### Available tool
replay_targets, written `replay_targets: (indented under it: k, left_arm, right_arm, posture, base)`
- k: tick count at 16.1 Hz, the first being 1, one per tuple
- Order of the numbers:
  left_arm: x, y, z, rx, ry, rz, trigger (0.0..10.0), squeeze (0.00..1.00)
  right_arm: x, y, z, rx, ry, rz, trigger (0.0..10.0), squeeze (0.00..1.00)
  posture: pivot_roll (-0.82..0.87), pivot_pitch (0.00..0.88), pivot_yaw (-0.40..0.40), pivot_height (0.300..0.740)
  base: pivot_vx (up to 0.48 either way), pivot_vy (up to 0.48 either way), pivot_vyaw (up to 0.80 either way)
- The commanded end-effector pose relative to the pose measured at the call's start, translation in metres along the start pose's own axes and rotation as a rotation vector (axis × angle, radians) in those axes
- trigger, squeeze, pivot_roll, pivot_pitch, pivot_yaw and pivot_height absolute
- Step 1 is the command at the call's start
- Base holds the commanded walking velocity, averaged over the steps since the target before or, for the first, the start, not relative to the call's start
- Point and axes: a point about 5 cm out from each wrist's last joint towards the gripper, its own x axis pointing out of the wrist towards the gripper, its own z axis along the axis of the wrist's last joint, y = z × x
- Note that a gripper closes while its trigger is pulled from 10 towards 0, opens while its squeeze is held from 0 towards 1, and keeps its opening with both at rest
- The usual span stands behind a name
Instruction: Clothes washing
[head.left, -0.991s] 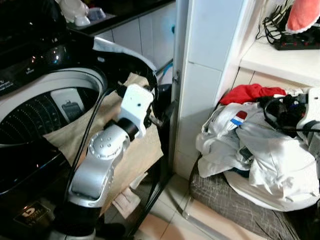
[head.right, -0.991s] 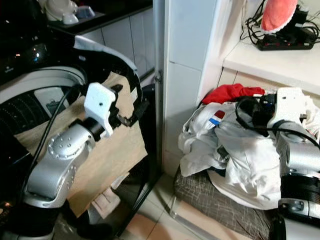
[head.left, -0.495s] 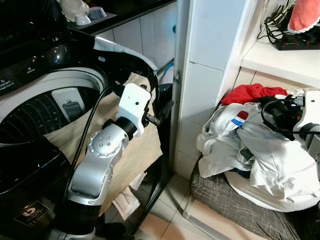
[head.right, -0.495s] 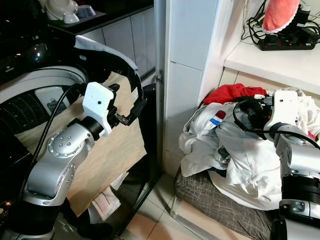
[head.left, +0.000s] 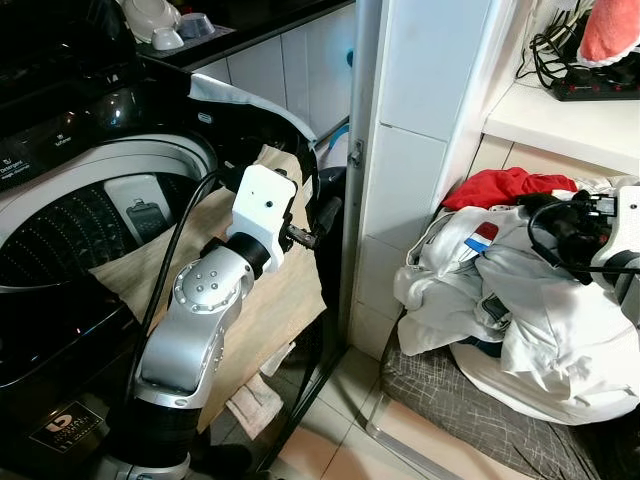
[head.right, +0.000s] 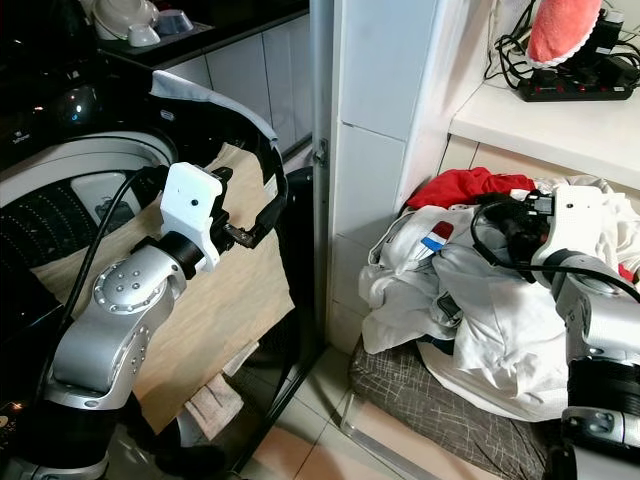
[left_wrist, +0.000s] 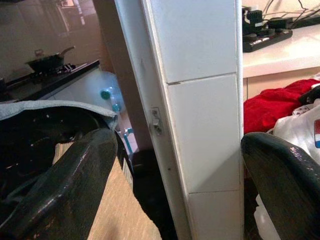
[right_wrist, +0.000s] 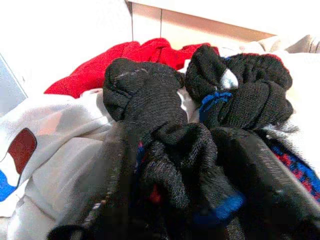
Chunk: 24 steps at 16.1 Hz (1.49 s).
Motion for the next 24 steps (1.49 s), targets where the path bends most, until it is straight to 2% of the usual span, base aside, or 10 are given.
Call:
replay_targets:
  k: [1, 9, 14, 16, 17, 18, 19, 20, 21, 24]
  left_arm:
    - [0.002, 0.004, 0.001, -0.009, 0.009, 0.024, 10.0, 0.0]
    - [0.008, 0.017, 0.001, -0.049, -0.016, 0.206, 10.0, 0.0]
    - [0.01, 0.019, 0.001, -0.086, -0.024, 0.199, 10.0, 0.0]
    - [0.012, 0.019, 0.006, -0.128, -0.057, 0.188, 10.0, 0.0]
    - [0.015, 0.012, 0.015, -0.274, -0.113, 0.129, 10.0, 0.0]
    - [0.016, 0.008, 0.021, -0.378, -0.143, 0.091, 10.0, 0.0]
    - [0.02, 0.001, 0.029, -0.519, -0.163, 0.022, 10.0, 0.0]
    - [0.022, -0.005, 0.032, -0.575, -0.164, -0.047, 10.0, 0.0]
    - [0.024, -0.008, 0.035, -0.625, -0.174, -0.083, 10.0, 1.0]
    - [0.032, -0.017, 0.037, -0.96, -0.147, -0.201, 10.0, 1.0]
  right_arm:
    - [-0.002, -0.001, 0.003, 0.017, -0.013, -0.007, 0.0, 0.0]
    - [-0.01, 0.001, 0.011, 0.02, -0.088, -0.013, 0.0, 0.0]
    - [-0.021, 0.005, 0.011, 0.021, -0.119, -0.003, 0.0, 0.0]
    - [-0.027, 0.013, 0.023, 0.107, -0.215, 0.063, 0.0, 0.0]
    - [-0.04, 0.033, 0.042, 0.23, -0.337, 0.245, 0.0, 0.0]
    - [-0.048, 0.043, 0.05, 0.305, -0.397, 0.358, 0.0, 0.0]
    - [-0.063, 0.059, 0.059, 0.433, -0.47, 0.546, 0.0, 0.0]
    - [-0.071, 0.069, 0.061, 0.497, -0.498, 0.653, 0.0, 0.0]
    - [-0.075, 0.073, 0.06, 0.533, -0.502, 0.71, 0.0, 0.0]
    - [-0.099, 0.087, 0.064, 0.74, -0.571, 0.952, 0.0, 0.0]
  posture:
    - [-0.04, 0.0, 0.059, 0.74]
    - [-0.04, 0.0, 0.064, 0.74]
    - [-0.04, 0.0, 0.073, 0.74]
    - [-0.05, 0.0, 0.077, 0.74]
    - [-0.05, 0.0, 0.077, 0.74]
    - [-0.05, 0.0, 0.075, 0.74]
    - [-0.05, 0.0, 0.075, 0.74]
    - [-0.06, 0.0, 0.076, 0.74]
    - [-0.06, 0.0, 0.076, 0.74]
    - [-0.06, 0.0, 0.079, 0.74]
  base:
    - [0.0, 0.0, 0.0]
    - [0.0, 0.0, 0.0]
    - [0.0, 0.0, 0.0]
    - [0.0, 0.0, 0.0]
    - [0.0, 0.0, 0.0]
    - [0.0, 0.0, 0.0]
    - [0.0, 0.0, 0.0]
    - [0.0, 0.0, 0.0]
    - [0.0, 0.0, 0.0]
    - [0.0, 0.0, 0.0]
